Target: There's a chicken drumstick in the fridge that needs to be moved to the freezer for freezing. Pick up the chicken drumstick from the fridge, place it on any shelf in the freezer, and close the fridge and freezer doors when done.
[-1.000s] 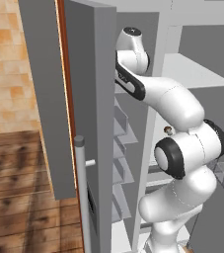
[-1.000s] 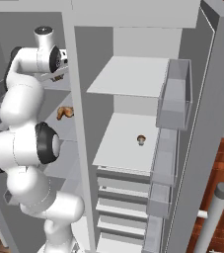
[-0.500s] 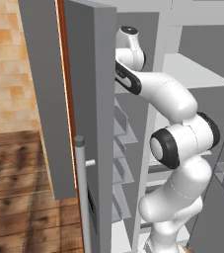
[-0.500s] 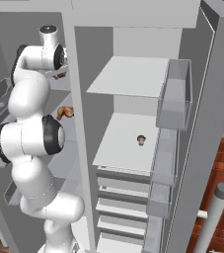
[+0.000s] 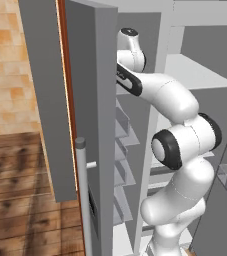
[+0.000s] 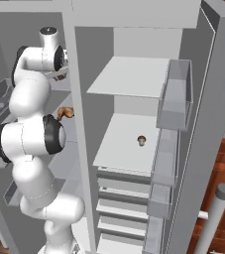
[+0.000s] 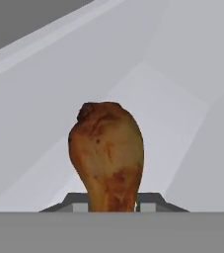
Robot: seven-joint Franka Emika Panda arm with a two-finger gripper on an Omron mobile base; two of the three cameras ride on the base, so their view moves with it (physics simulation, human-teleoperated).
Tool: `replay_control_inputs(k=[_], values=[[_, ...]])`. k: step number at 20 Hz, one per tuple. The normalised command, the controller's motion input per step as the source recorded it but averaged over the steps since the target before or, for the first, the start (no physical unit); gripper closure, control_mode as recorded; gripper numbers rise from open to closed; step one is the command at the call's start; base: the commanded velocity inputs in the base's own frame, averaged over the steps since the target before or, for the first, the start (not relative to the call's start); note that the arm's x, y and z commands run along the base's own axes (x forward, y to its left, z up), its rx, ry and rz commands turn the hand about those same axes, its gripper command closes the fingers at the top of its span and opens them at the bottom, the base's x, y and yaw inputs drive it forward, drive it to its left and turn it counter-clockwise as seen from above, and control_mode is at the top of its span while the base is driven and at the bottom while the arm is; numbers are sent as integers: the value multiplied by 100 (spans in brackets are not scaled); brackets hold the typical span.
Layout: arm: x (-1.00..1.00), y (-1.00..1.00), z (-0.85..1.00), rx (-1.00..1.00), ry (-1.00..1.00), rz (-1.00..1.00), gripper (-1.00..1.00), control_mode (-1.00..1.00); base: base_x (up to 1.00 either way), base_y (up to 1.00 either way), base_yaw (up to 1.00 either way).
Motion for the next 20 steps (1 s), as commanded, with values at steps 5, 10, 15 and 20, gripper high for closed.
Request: replay_control_inputs(k=[5, 10, 15, 20], values=[[0, 10, -9, 0, 0, 0, -100, -100, 0, 0, 0], [-38, 4, 0, 0, -2, 0, -100, -100, 0, 0, 0], [-66, 2, 0, 0, -6, 0, -100, -100, 0, 0, 0], [-83, -6, 0, 0, -4, 0, -100, -100, 0, 0, 0]])
